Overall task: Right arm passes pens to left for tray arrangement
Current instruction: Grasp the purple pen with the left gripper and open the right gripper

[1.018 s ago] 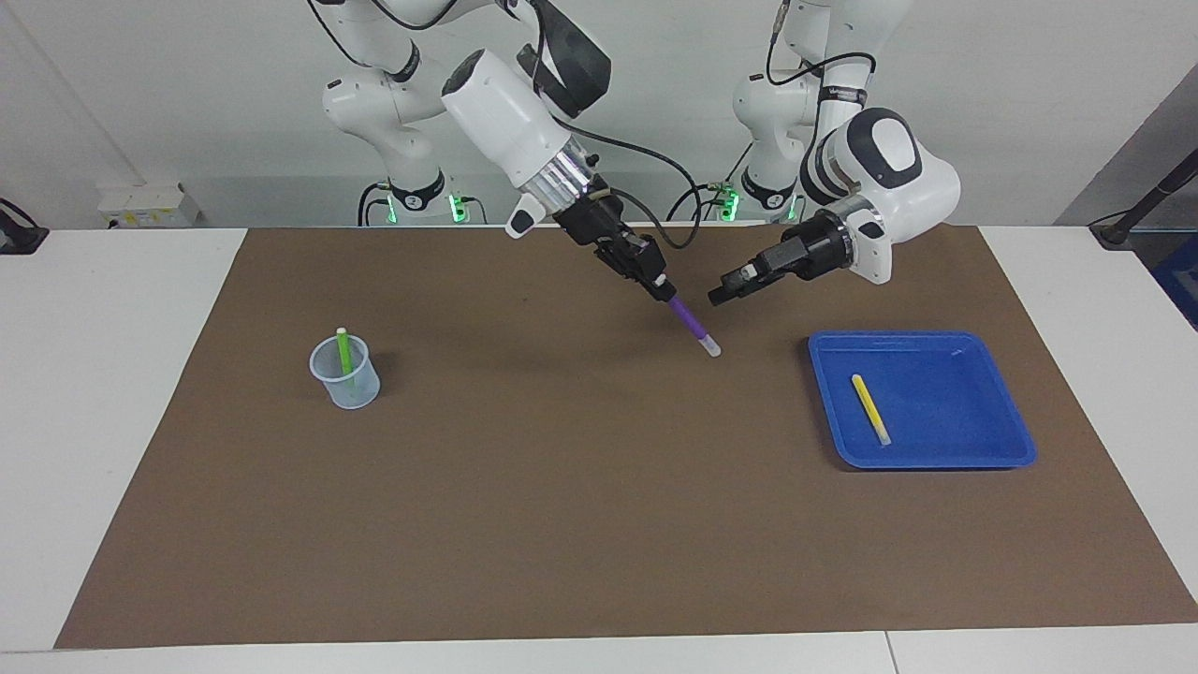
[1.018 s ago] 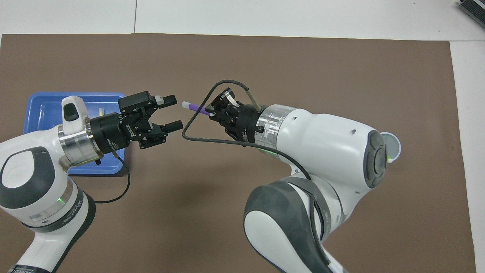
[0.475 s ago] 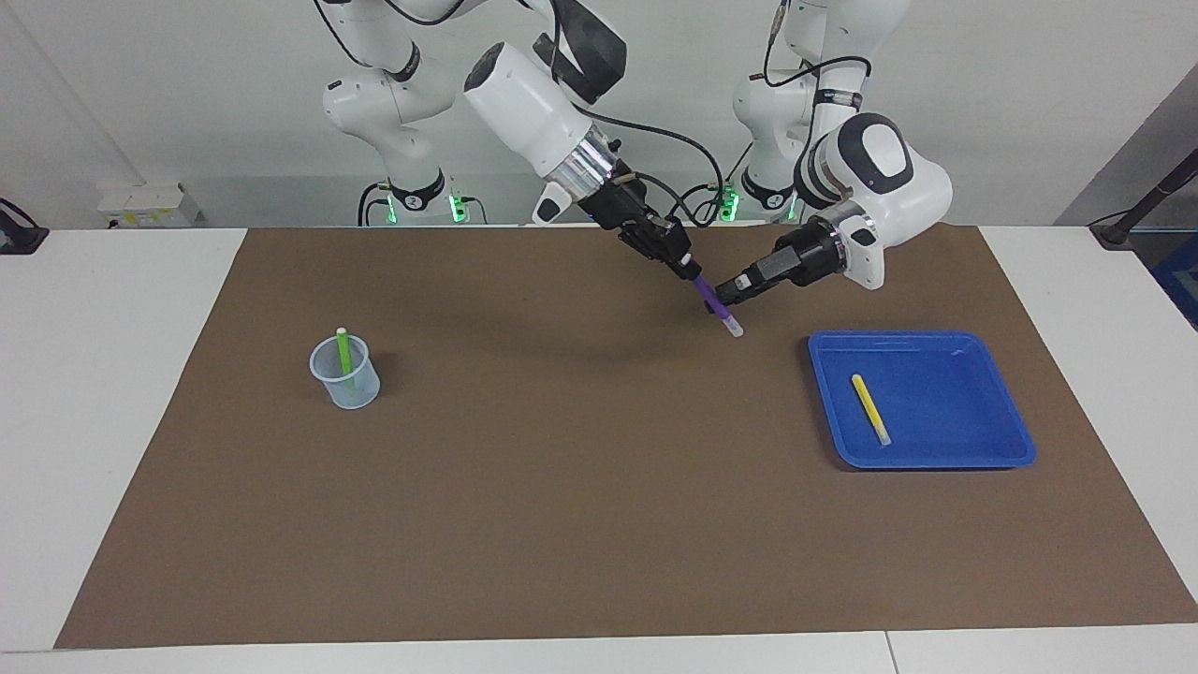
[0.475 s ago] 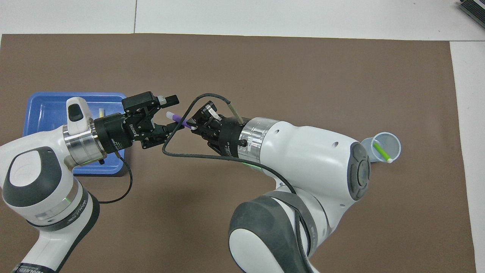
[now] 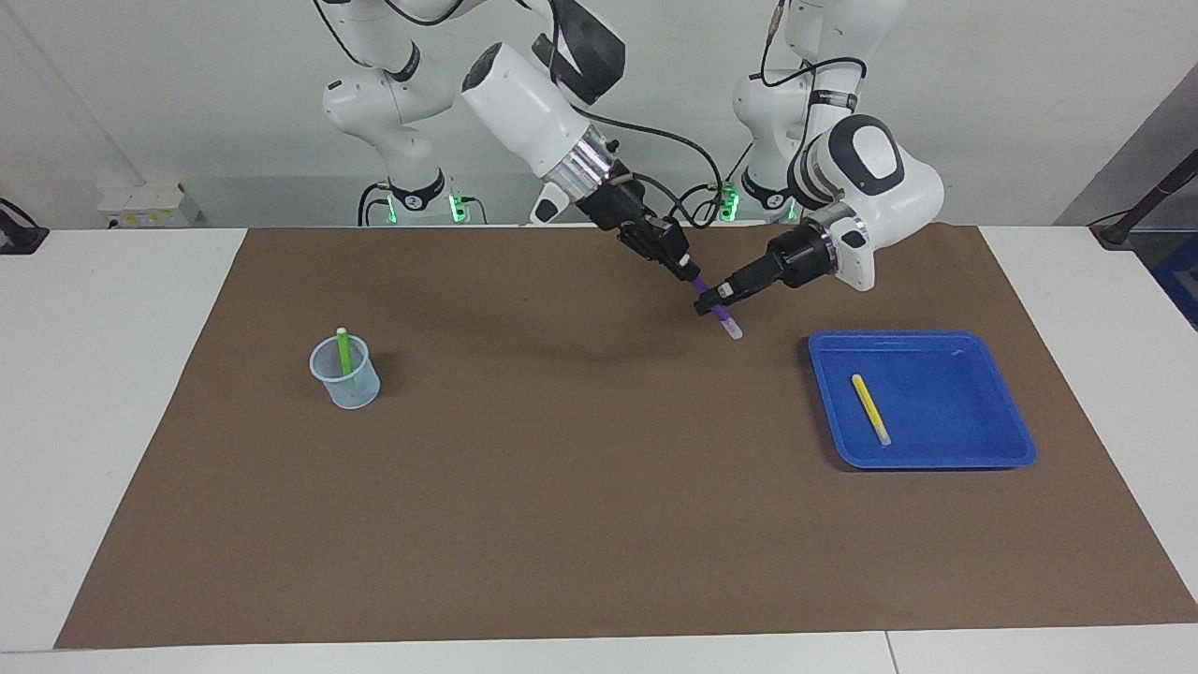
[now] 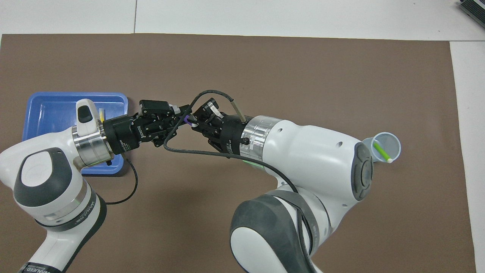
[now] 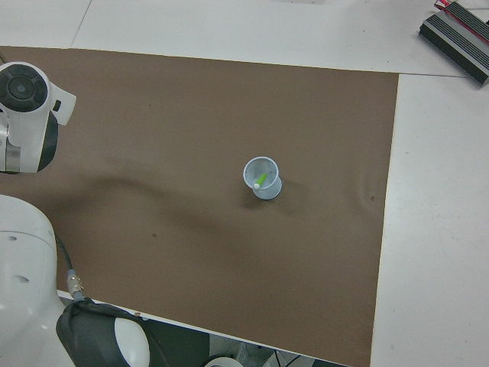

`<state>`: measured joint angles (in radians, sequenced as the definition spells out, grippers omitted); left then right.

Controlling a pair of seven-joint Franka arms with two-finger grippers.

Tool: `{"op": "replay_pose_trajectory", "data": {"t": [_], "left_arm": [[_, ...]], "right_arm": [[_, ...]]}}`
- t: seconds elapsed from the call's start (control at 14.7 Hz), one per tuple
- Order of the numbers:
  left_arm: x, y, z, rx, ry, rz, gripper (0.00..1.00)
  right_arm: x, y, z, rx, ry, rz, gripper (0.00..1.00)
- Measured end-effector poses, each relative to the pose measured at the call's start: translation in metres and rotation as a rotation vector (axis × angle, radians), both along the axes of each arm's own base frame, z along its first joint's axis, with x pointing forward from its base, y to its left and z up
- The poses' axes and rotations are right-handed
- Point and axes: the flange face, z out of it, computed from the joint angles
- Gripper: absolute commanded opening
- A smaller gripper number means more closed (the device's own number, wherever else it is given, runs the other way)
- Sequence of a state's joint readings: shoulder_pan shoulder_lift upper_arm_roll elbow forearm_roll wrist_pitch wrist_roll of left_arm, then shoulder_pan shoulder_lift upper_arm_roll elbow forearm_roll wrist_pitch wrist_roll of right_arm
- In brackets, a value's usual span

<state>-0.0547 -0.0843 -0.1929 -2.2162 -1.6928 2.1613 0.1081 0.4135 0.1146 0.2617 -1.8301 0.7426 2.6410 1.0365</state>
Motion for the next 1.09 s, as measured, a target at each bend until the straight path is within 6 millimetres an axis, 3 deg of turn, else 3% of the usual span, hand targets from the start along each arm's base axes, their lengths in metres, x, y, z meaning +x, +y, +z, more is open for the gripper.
{"op": "replay_pose_trajectory", "data": {"t": [0.48, 0.54, 0.61, 0.68, 1.09], "left_arm": [[0.001, 0.001, 0.001, -0.003, 0.007, 0.003, 0.00], [0.001, 0.000, 0.002, -0.002, 0.006, 0.002, 0.00], [0.001, 0.000, 0.002, -0.001, 0.006, 0.002, 0.00], [0.002, 0.000, 0.002, 0.000, 0.003, 0.001, 0.00], [0.002, -0.001, 0.003, 0.011, -0.005, -0.010, 0.00]], "right_arm": [[0.000, 0.000, 0.000, 0.001, 0.000, 0.000, 0.00], [0.000, 0.000, 0.000, 0.001, 0.000, 0.000, 0.16], [0.000, 0.000, 0.000, 0.001, 0.000, 0.000, 0.69], [0.000, 0.000, 0.000, 0.000, 0.001, 0.000, 1.00], [0.006, -0.016, 0.004, -0.014, 0.033, 0.019, 1.00]]}}
